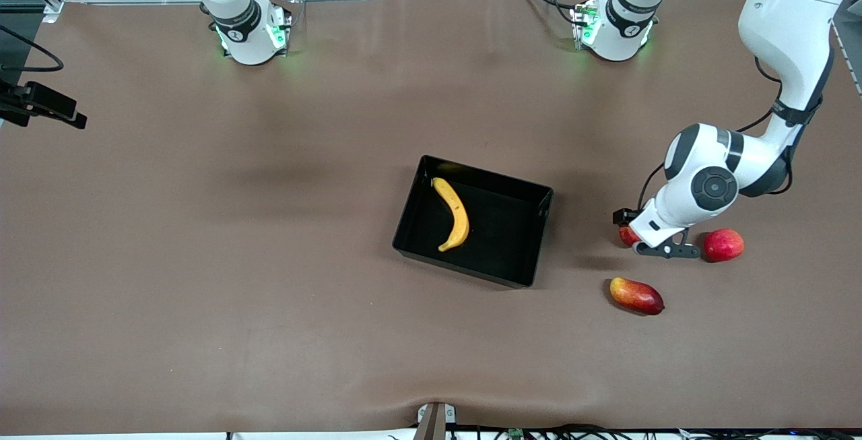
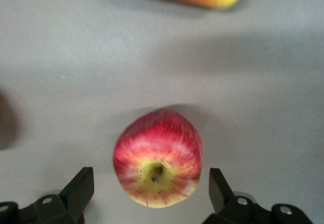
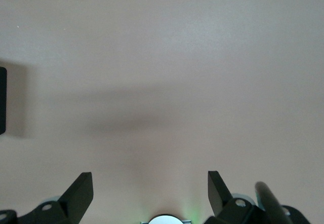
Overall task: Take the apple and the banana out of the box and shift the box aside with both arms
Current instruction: 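Lower the red apple onto the table and open the left gripper, then move the left gripper back into the tray over the banana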
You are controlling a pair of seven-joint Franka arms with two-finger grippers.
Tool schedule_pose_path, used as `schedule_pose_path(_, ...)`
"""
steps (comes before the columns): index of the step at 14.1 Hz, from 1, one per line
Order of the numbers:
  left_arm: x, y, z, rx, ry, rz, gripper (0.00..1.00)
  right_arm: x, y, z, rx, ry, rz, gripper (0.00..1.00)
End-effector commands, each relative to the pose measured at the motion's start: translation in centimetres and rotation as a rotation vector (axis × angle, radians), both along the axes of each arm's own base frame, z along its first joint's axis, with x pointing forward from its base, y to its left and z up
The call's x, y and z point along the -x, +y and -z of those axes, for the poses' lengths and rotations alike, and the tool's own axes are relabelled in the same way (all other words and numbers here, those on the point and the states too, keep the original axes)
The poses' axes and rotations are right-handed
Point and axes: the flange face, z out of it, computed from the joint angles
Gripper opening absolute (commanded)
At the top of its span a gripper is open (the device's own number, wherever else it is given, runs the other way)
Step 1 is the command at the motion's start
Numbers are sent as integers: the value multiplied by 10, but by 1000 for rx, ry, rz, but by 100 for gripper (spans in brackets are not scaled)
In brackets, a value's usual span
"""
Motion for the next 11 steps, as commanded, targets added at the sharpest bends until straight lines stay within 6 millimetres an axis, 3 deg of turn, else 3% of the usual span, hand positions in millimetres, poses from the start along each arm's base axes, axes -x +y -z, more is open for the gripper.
schedule_pose_path(1,-1,-20,-63,-28,-41,1,100,1,-3,-2,-10,2,2,100)
schedule_pose_path(4,6,-82,-119,-14,-74,8,100,1,-3,-2,-10,1,2,100)
schedule_pose_path(7,22,-175,-148,50,-113,36,100,1,-3,-2,-11,1,3,100)
schedule_pose_path(9,39,-249,-150,97,-118,66,100,1,-4,-1,-12,2,5,100)
schedule_pose_path(11,45,-304,-141,151,-101,58,100,1,-4,-1,-15,2,3,100)
